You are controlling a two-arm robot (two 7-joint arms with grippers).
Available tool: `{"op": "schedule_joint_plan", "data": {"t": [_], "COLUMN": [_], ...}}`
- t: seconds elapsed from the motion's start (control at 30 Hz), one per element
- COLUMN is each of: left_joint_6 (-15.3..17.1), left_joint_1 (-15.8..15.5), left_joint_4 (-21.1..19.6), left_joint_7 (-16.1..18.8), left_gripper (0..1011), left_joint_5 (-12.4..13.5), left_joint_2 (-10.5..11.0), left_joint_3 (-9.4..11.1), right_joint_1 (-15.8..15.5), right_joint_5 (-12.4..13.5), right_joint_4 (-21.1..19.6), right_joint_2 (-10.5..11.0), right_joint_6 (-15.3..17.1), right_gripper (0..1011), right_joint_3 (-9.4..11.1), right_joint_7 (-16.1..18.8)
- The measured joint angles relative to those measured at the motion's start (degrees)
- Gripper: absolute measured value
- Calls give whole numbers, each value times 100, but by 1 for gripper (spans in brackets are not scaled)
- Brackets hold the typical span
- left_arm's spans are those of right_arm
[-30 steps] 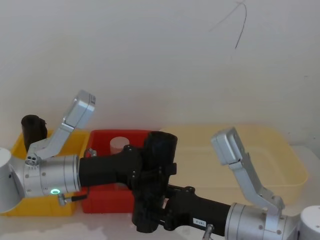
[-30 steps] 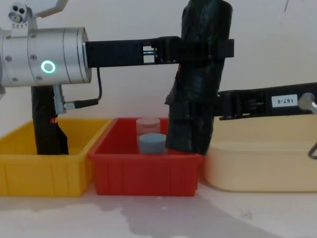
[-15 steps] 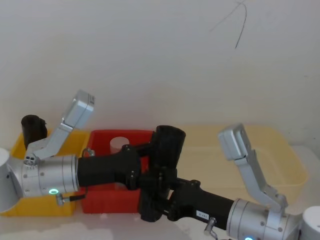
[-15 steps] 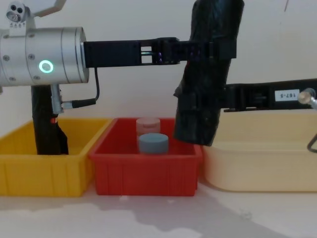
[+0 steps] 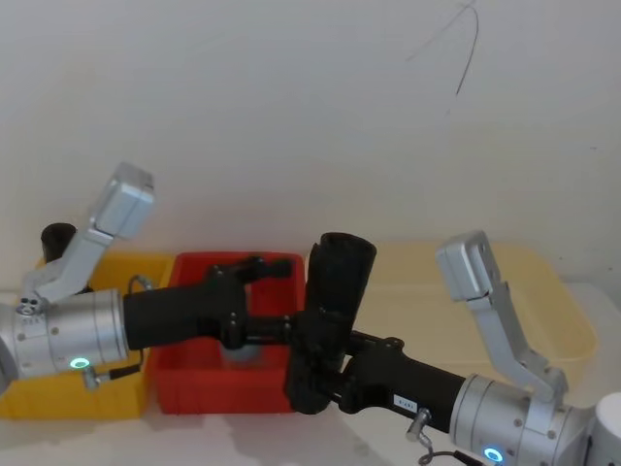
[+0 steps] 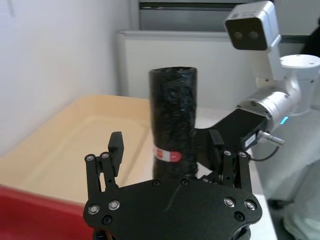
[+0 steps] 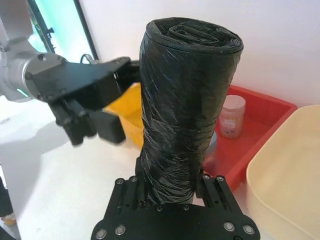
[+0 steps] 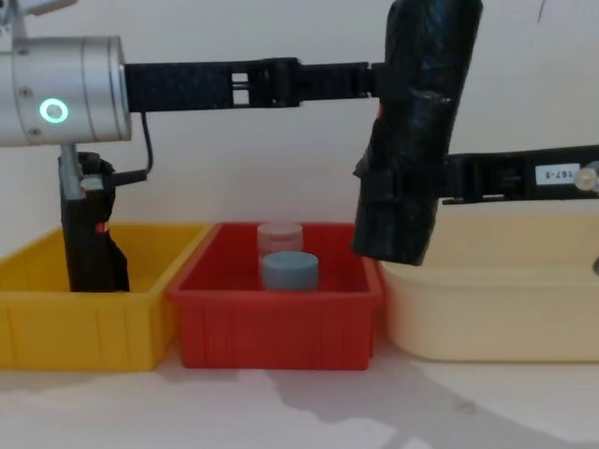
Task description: Pick up the garbage bag with the one hand and transfer it to the other hand.
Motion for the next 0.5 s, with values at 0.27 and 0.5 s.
{"op": "schedule_joint_plan", "data": {"t": [0.27,0.5], "left_joint_6": [-65,-82], "left_joint_1": [208,390], "left_joint_4": [-215,-354], "left_joint_7": [444,610], "left_gripper": [1001,1001], "left_joint_5": [-118,-334], "left_joint_2": [161,306], "left_joint_3": [-287,-517], "right_joint_1": [101,252], "right_joint_5": [-47,-118], "right_joint_4": [98,238], "right_joint_2": [52,53], "right_joint_6": [-17,9], "right_gripper": [520,520], "right_joint_3": [-21,-64], "right_joint_7": [-52,-153]}}
